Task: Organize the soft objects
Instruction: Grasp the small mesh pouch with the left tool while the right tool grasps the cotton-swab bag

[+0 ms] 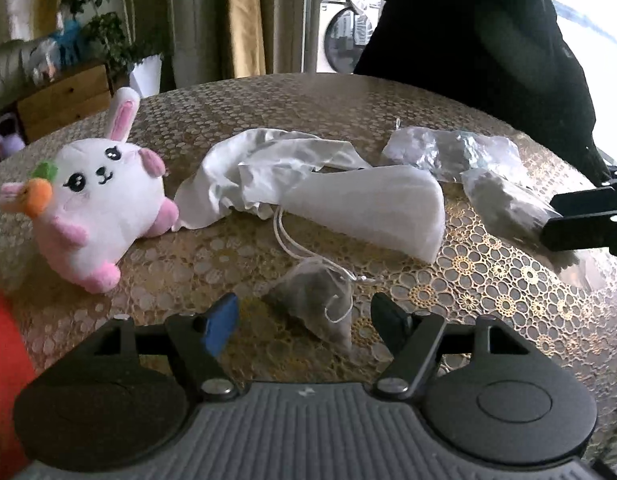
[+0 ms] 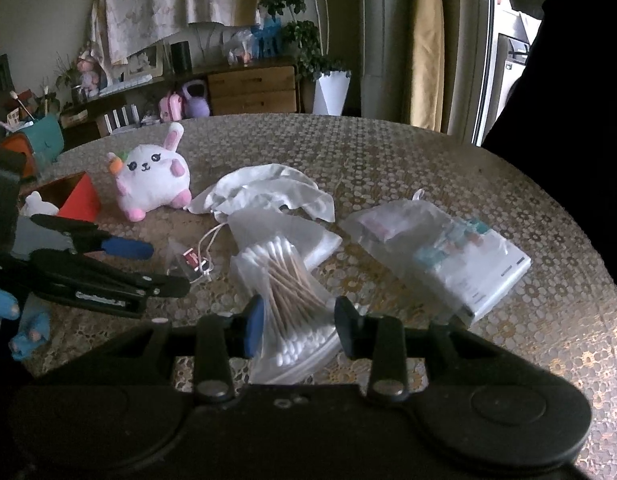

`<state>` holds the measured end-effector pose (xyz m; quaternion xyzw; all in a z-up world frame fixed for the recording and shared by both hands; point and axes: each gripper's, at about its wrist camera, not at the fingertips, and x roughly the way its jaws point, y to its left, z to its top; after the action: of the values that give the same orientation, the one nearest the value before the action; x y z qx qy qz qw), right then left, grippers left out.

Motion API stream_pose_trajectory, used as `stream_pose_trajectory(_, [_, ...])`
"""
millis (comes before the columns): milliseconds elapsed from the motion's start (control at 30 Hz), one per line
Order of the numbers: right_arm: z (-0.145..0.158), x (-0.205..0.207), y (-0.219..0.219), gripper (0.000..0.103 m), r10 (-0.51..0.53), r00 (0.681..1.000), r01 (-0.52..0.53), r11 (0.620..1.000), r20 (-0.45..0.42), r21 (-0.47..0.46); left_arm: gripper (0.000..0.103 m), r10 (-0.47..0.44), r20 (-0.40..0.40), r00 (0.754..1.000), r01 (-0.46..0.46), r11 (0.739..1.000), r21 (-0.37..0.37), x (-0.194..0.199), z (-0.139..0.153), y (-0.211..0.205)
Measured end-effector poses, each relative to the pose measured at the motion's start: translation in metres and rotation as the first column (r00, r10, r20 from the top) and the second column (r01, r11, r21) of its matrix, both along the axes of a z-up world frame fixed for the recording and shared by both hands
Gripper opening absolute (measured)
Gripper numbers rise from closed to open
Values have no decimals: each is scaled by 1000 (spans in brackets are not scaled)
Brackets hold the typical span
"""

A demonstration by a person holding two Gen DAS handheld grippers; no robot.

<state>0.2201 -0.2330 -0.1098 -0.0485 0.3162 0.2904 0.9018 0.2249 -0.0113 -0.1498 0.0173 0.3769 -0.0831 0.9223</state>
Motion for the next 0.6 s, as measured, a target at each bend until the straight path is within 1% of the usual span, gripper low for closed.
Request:
stream_pose_trajectory(67, [-2,1,1,37,2,1000,-2,1000,-4,-4,72,-11,6,1000,11,1000,15,2,-2,-1])
stream_pose_trajectory(133, [-3,3,2,37,3,1000,-3,1000,-10,-3,67,-18,6,1000,17,1000,20,3,-4,-2])
stream_pose_trajectory(167, [-3,4,2,37,4,1000,-4,1000,-12,-3,61,-20,4,1000,20,1000,18,5,-5,-2])
stream_pose_trajectory(233, [-4,4,3,37,6,1000,-6,1000,-14,-4,53,-22,7,1000,22,1000,17,6,-6,-2])
stream_pose_trajectory(267, [-5,4,4,37,7,1000,-7,1000,-15,-5,47,-26,8,1000,26,1000,12,6,-6,-2])
stream_pose_trajectory(300, [-5,4,4,37,7,1000,-7,1000,-16,-5,42,-28,9,1000,28,1000,9,6,-5,-2])
stream_pose_trajectory(333, [-5,4,5,37,7,1000,-7,1000,-17,-5,40,-29,9,1000,29,1000,7,6,-5,-1])
stream_pose_trajectory(400, [-5,4,5,37,7,1000,-7,1000,-18,-5,29,-35,10,999,35,999,8,6,-5,-1])
stream_pose_trajectory(433, [-5,4,5,37,6,1000,-7,1000,-17,-5,27,-36,9,999,36,999,8,5,-5,-1])
stream_pose_trajectory(500, [-5,4,5,37,6,1000,-6,1000,-20,-5,16,-38,10,999,38,999,12,5,-4,-1])
stream_pose_trajectory(600, [-4,2,7,37,7,1000,-7,1000,-20,-7,13,-36,11,999,36,999,18,4,-2,-2])
